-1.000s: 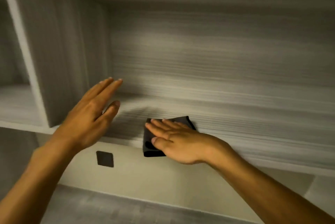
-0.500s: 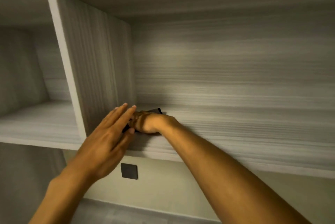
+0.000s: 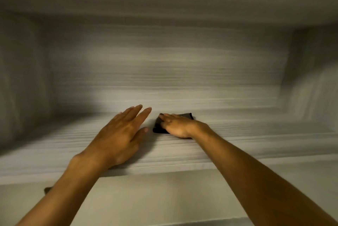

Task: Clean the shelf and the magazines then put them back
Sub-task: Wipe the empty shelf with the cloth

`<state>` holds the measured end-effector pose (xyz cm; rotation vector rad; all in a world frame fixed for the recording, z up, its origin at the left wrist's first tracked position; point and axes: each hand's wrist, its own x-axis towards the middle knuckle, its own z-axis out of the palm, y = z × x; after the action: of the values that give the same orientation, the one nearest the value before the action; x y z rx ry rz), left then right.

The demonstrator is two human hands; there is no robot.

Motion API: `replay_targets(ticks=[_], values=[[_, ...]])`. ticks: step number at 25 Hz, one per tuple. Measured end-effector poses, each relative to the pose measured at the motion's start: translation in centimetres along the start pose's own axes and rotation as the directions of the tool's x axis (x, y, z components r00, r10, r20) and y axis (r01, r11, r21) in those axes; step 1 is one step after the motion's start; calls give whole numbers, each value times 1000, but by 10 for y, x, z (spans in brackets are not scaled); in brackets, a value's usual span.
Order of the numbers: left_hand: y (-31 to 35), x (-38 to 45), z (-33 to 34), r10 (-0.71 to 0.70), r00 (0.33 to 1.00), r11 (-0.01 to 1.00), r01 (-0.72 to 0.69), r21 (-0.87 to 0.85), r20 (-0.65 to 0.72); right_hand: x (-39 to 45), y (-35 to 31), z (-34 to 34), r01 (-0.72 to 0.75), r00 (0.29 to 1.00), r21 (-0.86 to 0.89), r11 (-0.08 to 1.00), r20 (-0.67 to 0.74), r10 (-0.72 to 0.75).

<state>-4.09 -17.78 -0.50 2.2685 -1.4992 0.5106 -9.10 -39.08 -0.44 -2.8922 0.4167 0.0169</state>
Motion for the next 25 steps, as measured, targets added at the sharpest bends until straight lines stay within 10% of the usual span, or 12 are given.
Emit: replay_targets(ticks=[15,25], values=[[126,105,62,126,991,992,-126,-1,-39,-139,318,-76,-484,873,12,875,-65,483],[5,56,23,-239,968,962,246,120,-72,-43,344,-66,-614,787,-70,786,25,617]])
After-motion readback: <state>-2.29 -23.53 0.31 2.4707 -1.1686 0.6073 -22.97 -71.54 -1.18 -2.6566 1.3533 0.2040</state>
